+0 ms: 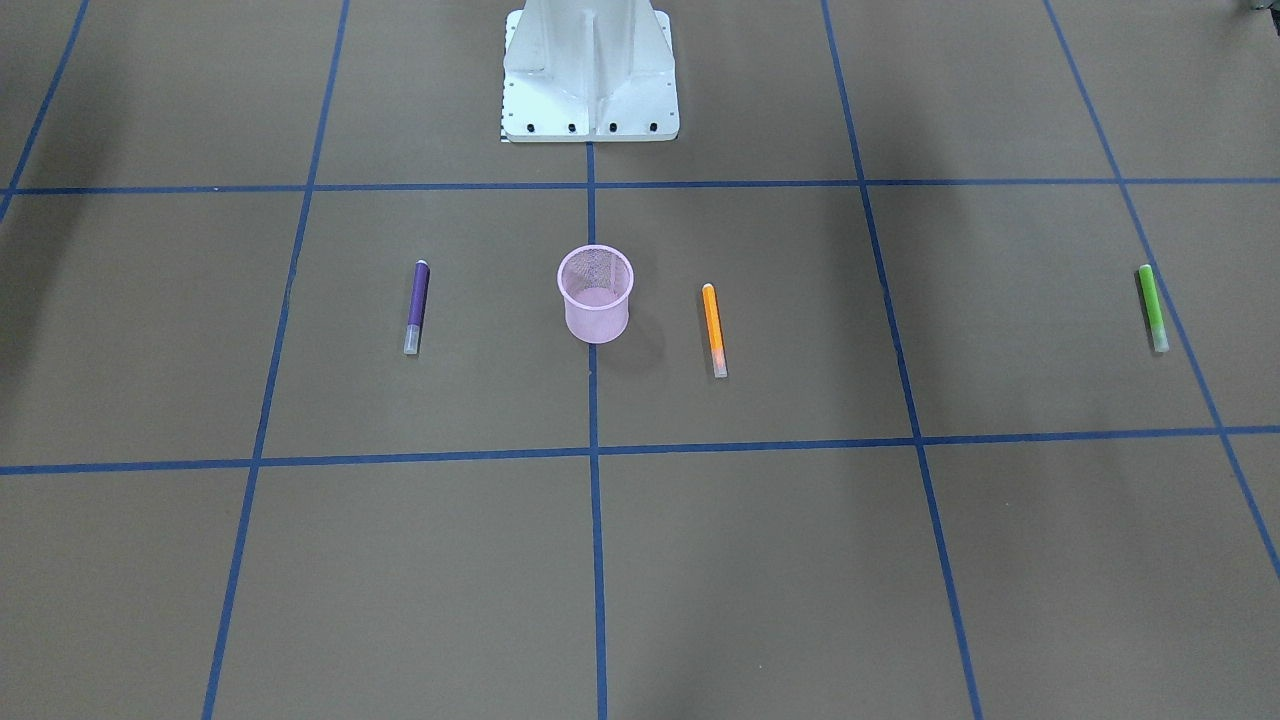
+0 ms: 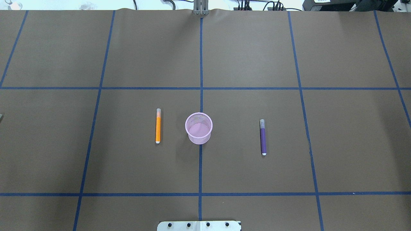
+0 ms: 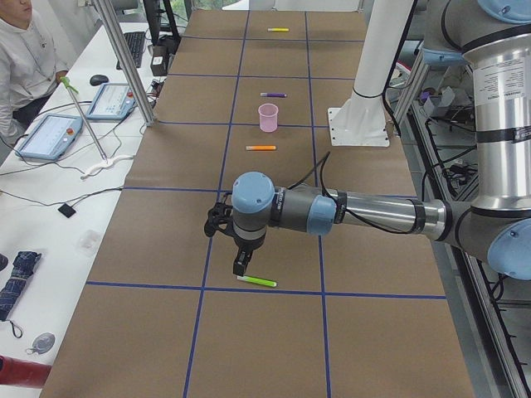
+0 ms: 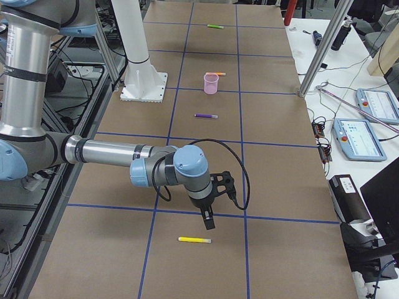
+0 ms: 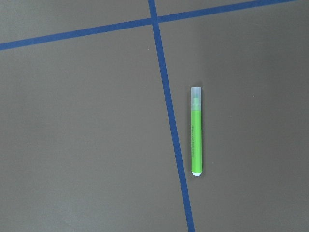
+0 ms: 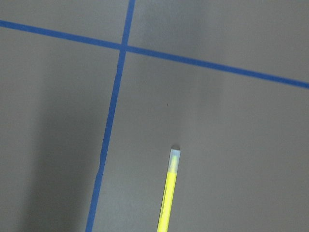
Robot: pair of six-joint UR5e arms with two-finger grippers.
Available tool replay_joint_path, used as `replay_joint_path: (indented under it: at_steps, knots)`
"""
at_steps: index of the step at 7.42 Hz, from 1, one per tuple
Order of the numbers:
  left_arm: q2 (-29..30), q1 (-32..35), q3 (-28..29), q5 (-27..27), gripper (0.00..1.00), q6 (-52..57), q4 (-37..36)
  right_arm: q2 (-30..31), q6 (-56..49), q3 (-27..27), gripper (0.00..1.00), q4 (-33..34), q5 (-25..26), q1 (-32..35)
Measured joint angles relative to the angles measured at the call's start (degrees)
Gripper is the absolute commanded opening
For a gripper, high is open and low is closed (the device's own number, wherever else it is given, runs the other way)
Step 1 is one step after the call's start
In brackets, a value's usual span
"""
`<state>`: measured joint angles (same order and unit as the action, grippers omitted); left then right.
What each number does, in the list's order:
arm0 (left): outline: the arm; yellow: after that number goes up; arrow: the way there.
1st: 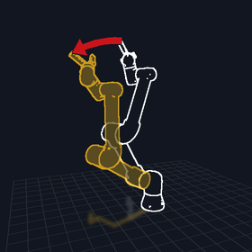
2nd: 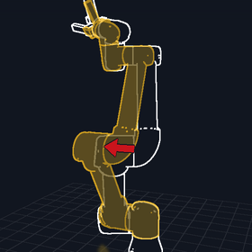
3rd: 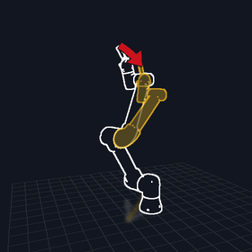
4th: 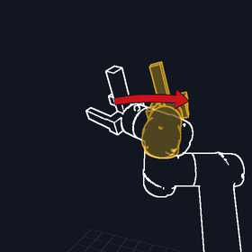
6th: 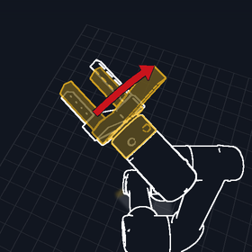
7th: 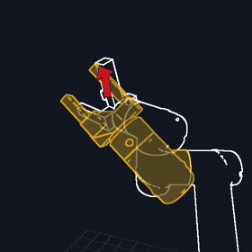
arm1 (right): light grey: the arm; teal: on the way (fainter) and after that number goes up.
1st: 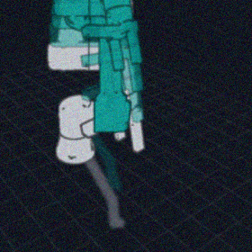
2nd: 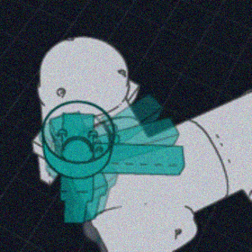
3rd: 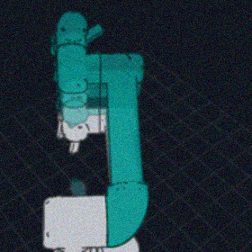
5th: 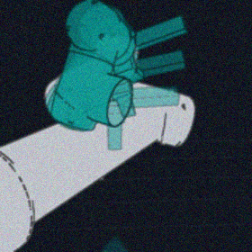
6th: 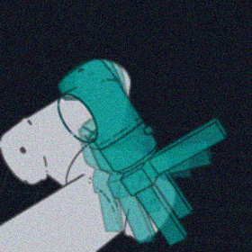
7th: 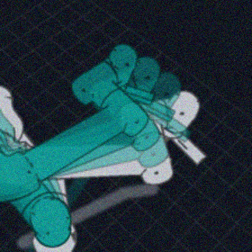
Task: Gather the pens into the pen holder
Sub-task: 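Grasp the yellow highlighter with the right gripper and lift it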
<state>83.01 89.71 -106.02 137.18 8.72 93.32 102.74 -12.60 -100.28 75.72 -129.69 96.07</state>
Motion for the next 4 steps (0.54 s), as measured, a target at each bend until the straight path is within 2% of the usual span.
replay_joint_path:
  at_steps: [2,4]
  knots:
    - [5.62,-0.05,0.91,0.21,1.0,0.13,0.26,-0.68,0.53,2.74,1.0,-4.87,-0.63,0.0]
    - [7.11,-0.06,1.1,0.49,1.0,0.3,0.84,-0.8,1.87,6.44,0.99,-8.28,-2.55,-0.22]
